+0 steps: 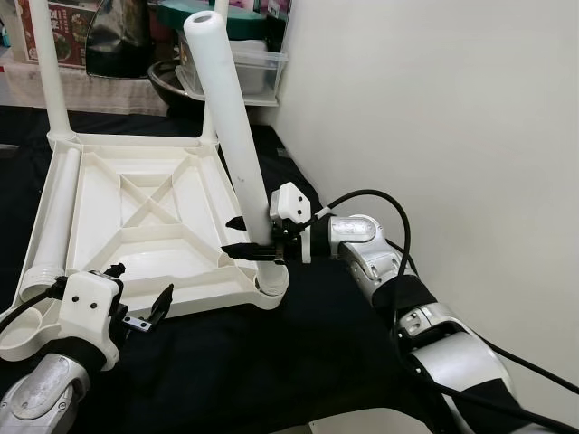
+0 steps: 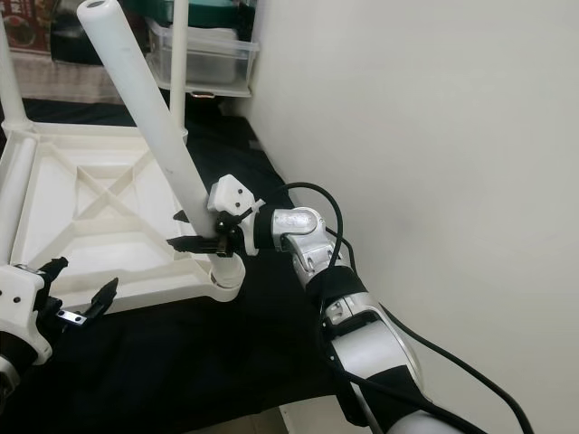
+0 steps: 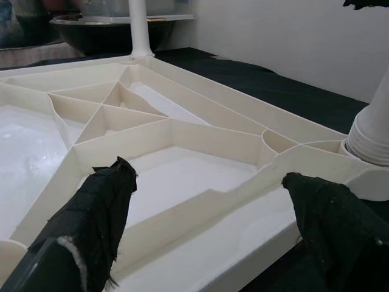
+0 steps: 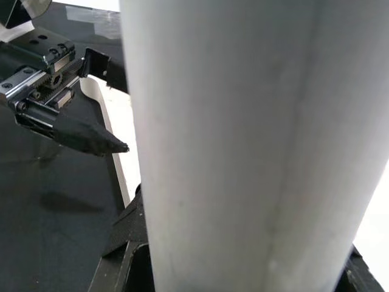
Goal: Building children table
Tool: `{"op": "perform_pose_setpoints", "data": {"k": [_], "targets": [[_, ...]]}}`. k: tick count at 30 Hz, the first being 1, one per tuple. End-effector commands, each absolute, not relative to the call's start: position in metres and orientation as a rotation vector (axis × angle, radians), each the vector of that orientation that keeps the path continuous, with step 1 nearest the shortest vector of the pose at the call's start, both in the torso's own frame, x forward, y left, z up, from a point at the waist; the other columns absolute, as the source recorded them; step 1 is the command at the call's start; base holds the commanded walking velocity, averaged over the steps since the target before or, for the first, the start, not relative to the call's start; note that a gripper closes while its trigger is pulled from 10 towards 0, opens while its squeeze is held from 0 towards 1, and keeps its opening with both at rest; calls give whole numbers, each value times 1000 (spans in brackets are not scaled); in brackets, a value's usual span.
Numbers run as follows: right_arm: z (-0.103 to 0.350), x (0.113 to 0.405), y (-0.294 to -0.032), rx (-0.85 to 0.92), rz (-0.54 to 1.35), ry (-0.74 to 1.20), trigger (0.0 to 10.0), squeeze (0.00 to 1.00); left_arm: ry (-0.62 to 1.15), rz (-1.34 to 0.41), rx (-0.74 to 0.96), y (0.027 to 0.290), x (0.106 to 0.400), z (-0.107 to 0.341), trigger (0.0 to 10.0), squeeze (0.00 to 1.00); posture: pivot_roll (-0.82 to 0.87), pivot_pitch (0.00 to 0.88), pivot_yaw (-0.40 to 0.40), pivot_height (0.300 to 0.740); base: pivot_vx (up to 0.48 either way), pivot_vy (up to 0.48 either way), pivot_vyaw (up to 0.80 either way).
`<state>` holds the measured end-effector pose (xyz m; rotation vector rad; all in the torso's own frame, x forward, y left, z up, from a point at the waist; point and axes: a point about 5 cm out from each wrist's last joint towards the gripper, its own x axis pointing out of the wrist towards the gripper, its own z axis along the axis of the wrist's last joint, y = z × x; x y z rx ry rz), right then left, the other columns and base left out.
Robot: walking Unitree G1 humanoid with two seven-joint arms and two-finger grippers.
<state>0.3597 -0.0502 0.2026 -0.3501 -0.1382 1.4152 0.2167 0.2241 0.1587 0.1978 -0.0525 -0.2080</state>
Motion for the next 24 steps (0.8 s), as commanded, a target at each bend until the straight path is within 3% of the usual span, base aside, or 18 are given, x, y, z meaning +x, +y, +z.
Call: {"op": "perform_pose_setpoints", "data": {"k": [1,12,24], "targets": [[200,361,-57,-338,1408,-130,0,0,-65,-230,183,217,217,159,10000,0,254,0,-223,740,0,0,0],[184,356,-45,-165,1475,-51,0,0,-65,-226,185,218,215,160,10000,0,276,0,-235,740,0,0,0],[164,348,-48,-87,1505,-7,0,0,-56,-217,188,222,211,161,10000,0,290,0,-233,740,0,0,0]]}}
